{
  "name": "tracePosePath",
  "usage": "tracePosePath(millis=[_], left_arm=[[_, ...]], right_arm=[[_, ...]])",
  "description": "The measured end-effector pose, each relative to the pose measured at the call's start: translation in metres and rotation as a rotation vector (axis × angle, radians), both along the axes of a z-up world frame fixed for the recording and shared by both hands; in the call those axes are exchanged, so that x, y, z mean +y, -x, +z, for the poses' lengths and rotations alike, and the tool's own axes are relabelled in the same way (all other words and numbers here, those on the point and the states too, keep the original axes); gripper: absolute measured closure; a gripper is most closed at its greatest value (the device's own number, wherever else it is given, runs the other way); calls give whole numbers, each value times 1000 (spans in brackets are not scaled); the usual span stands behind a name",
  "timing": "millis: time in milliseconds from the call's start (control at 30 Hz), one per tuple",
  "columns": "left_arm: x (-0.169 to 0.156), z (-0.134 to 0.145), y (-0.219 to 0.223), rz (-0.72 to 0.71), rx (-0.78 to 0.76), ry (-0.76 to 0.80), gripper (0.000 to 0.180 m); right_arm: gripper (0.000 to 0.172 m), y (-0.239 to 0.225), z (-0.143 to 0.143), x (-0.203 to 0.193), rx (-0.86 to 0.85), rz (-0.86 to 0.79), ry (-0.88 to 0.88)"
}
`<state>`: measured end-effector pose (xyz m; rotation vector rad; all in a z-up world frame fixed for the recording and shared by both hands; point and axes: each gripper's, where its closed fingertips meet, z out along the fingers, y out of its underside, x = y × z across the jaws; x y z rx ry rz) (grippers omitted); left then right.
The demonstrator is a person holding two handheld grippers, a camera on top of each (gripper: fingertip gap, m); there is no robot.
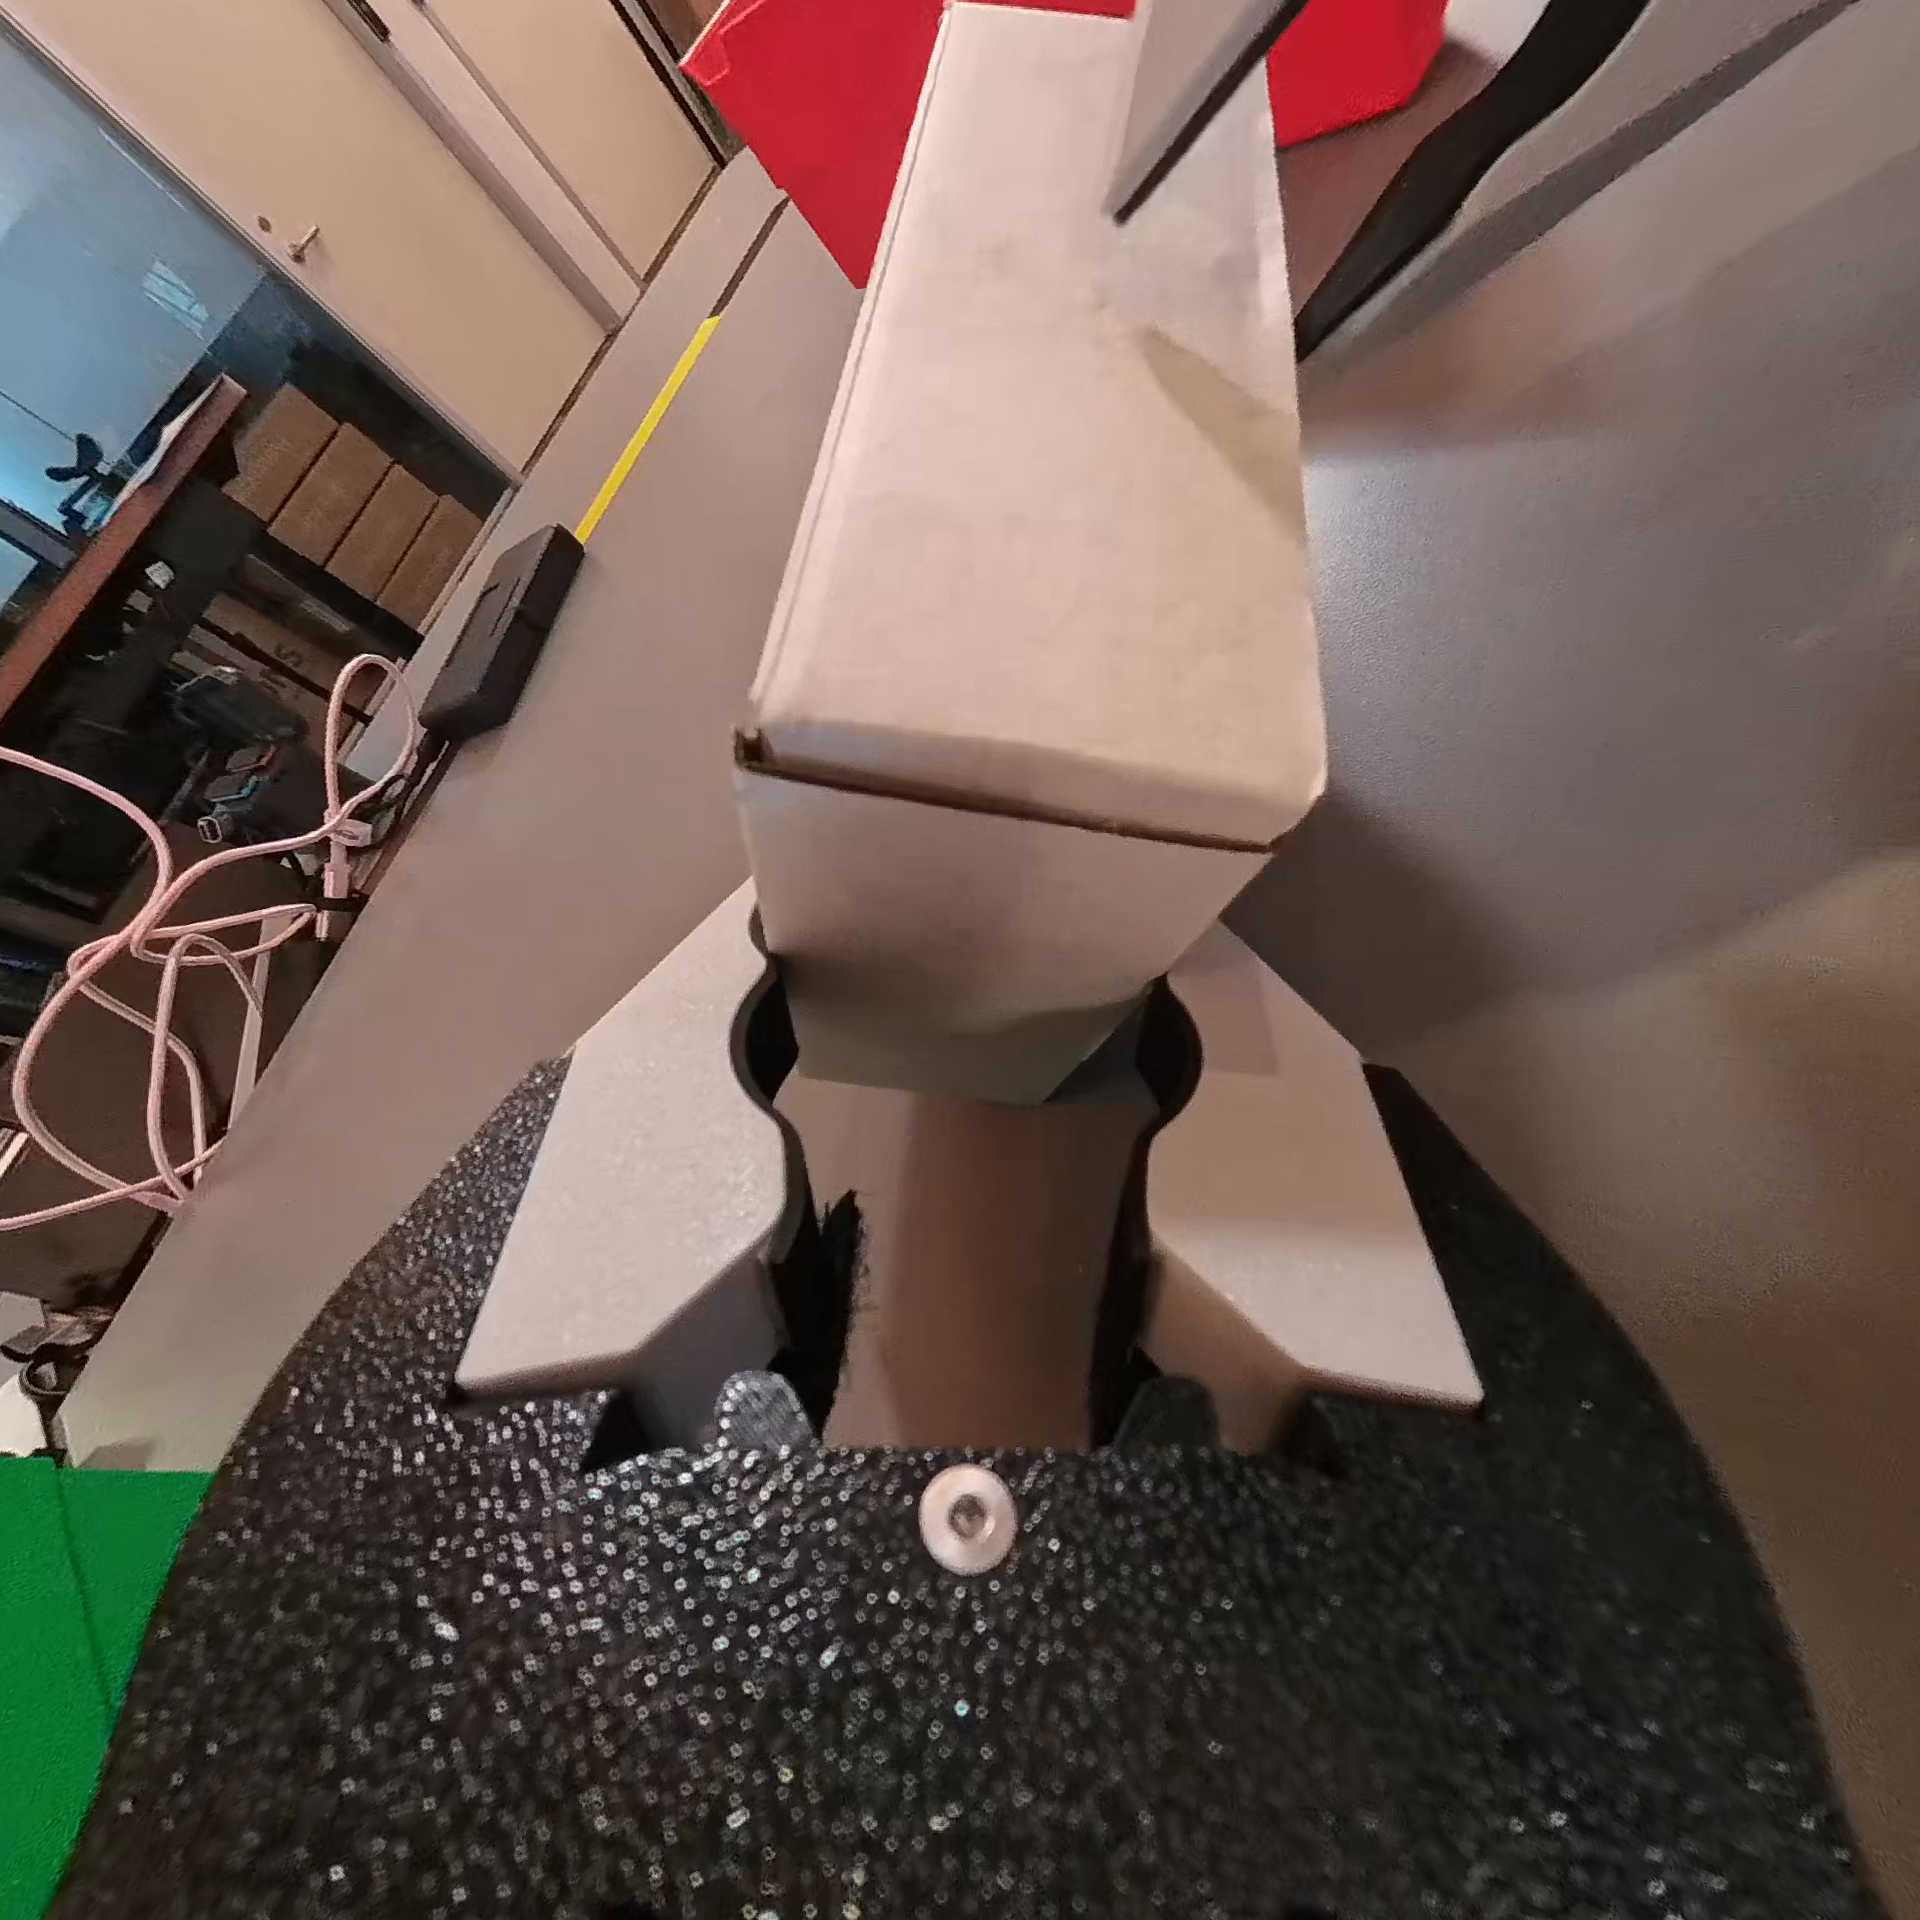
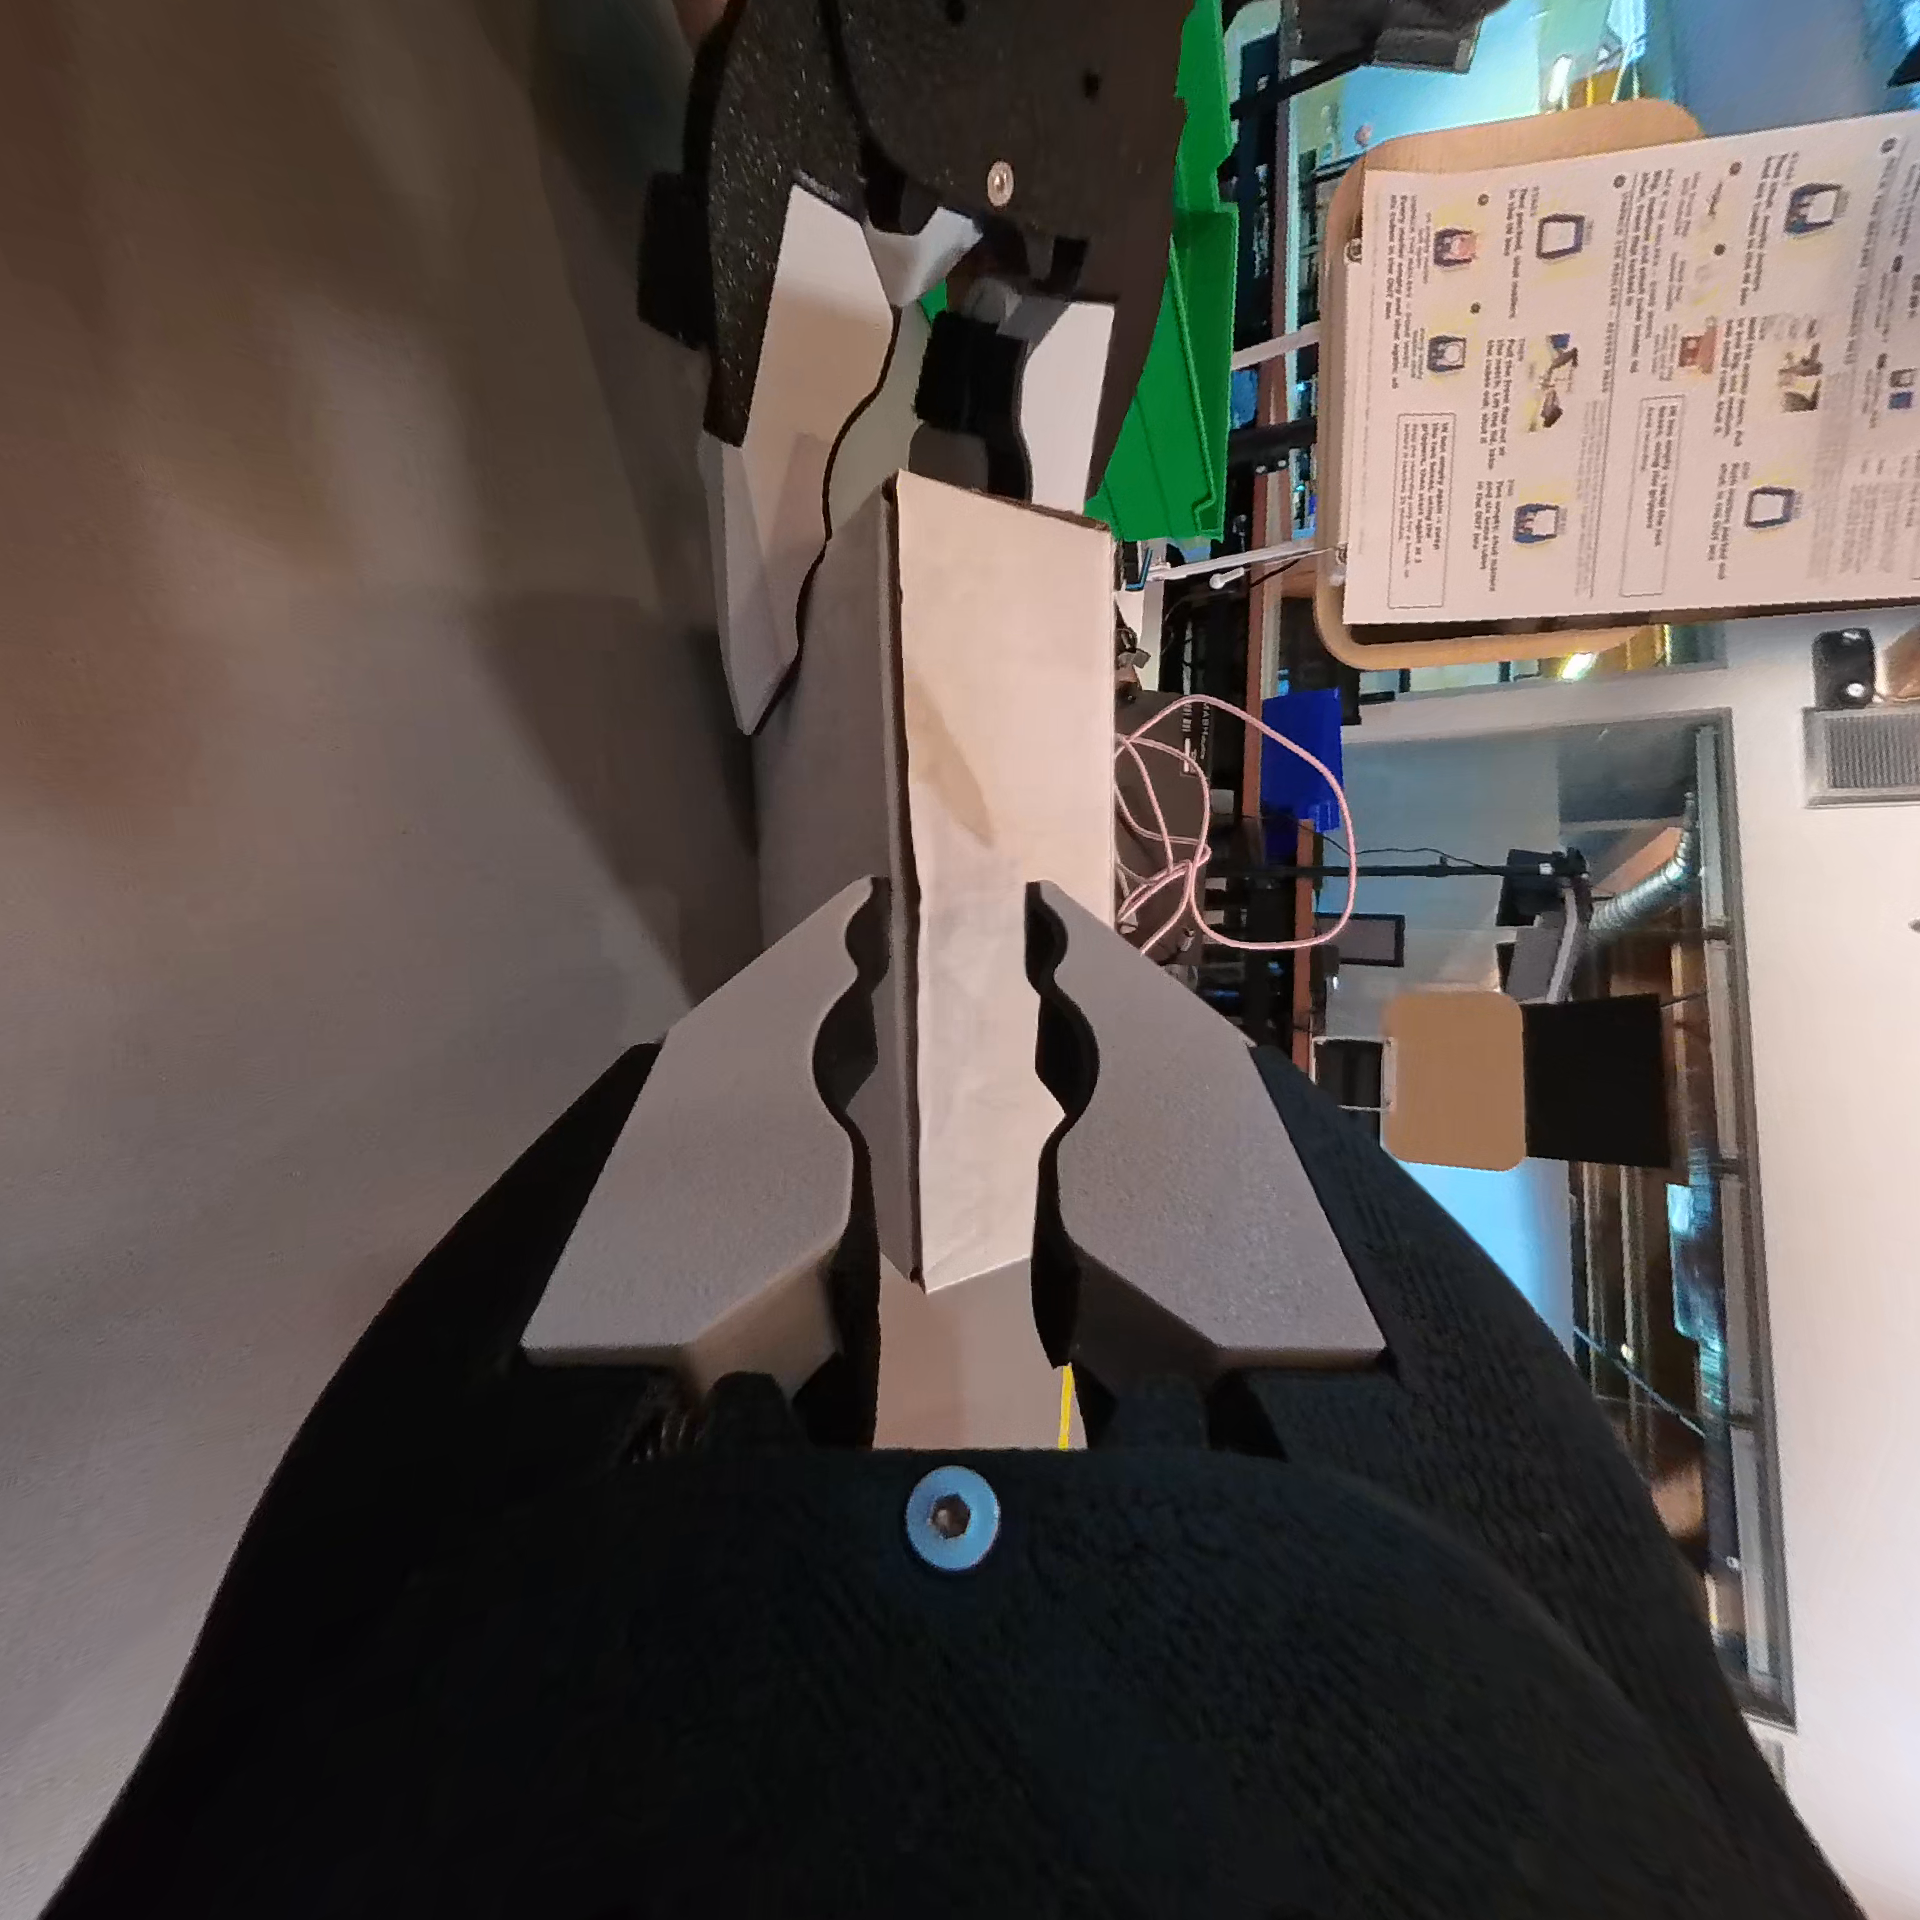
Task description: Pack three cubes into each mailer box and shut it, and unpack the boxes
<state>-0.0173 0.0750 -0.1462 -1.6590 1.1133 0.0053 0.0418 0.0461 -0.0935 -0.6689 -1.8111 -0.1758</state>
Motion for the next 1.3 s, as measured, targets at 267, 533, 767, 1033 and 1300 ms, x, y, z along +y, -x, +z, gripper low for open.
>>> tracePosePath(millis=[267,533,767,1033,1300], left_arm=[[-1,0,-1,-9,-12,11,115],[-6,0,-3,-42,-13,18,116],[-5,0,0,-31,-24,15,117],[-4,0,1,-16,-34,27,117],[-4,0,0,-24,-61,44,117]], right_arm=[[152,-2,3,0,0,2,-35],[138,0,14,-3,47,26,-174],[147,2,19,-4,78,24,-253],[148,3,24,0,123,1,-255],[163,8,12,3,75,-7,-289]])
